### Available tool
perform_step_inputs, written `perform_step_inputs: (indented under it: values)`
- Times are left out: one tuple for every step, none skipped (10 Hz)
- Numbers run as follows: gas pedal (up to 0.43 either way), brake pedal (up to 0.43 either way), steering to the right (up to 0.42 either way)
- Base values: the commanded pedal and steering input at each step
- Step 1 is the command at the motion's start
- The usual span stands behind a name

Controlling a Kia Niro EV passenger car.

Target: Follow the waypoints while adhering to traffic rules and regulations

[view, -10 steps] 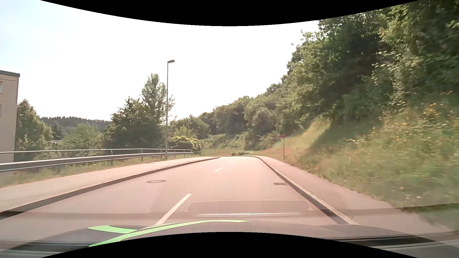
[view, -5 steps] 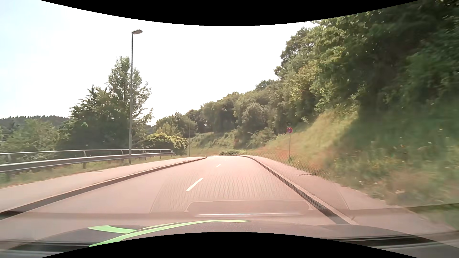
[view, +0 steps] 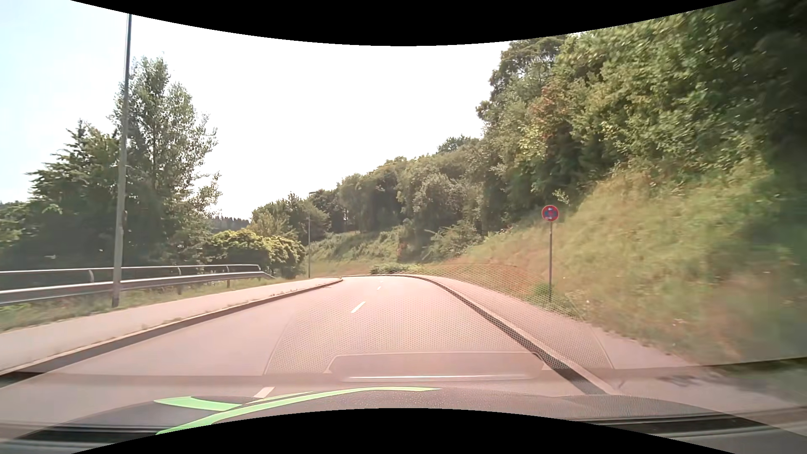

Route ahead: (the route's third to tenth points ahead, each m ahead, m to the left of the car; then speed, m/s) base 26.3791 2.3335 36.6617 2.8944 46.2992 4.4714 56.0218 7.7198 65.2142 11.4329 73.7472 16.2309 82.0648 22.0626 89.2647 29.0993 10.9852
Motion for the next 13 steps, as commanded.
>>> perform_step_inputs:
  values:
    - [0.000,0.000,0.014]
    - [0.000,0.000,0.013]
    - [0.000,0.000,0.011]
    - [0.000,0.000,0.005]
    - [0.000,0.000,0.004]
    - [0.000,0.000,0.003]
    - [0.008,0.000,0.003]
    - [0.028,0.000,0.002]
    - [0.047,0.000,0.003]
    - [0.059,0.000,0.002]
    - [0.067,0.000,0.002]
    - [0.067,0.000,0.002]
    - [0.067,0.000,0.000]
